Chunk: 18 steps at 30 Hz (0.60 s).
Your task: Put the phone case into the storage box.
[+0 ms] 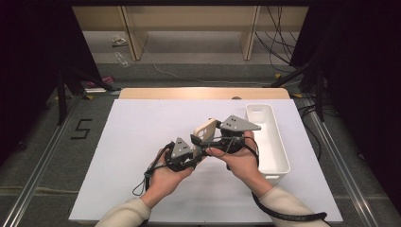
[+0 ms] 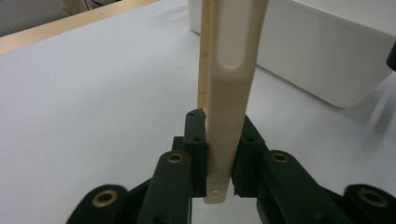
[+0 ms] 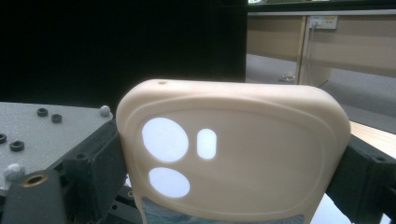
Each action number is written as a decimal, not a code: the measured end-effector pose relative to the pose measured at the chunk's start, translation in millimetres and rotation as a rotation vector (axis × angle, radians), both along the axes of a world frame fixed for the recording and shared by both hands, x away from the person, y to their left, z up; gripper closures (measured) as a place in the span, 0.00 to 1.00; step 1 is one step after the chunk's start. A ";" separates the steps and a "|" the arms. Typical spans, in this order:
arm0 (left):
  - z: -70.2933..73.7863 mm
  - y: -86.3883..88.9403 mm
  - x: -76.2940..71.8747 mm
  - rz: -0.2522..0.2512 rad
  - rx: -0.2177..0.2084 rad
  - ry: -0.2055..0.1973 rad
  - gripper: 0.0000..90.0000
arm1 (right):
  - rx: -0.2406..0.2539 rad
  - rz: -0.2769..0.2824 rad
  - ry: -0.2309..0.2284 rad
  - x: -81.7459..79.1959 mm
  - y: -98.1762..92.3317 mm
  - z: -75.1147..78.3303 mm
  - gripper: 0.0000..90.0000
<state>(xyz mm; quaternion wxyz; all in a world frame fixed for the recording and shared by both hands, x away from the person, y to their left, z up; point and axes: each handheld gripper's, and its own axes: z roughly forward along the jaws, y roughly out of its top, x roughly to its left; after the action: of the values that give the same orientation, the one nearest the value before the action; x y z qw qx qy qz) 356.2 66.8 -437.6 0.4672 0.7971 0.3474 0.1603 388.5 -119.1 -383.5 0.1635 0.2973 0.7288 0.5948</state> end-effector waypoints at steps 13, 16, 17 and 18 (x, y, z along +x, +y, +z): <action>-0.7 2.2 -0.2 -0.043 -0.001 -0.004 0.74 | 0.000 -0.015 -0.003 0.6 -2.6 1.7 0.14; -0.4 2.6 -0.9 -0.055 -0.003 -0.012 0.66 | 0.000 -0.021 -0.007 1.3 -4.1 2.5 0.14; -0.4 2.9 -1.0 -0.057 -0.006 -0.010 0.63 | 0.002 -0.023 -0.008 1.6 -4.6 2.7 0.14; -0.4 3.0 -1.1 -0.060 -0.008 -0.010 0.61 | 0.003 -0.024 -0.009 1.8 -4.9 2.9 0.14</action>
<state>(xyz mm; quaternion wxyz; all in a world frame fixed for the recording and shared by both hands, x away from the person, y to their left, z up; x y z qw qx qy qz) 355.1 69.8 -438.0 0.4768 0.8044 0.3219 0.1487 390.3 -124.1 -380.6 0.1737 0.3035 0.7236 0.5951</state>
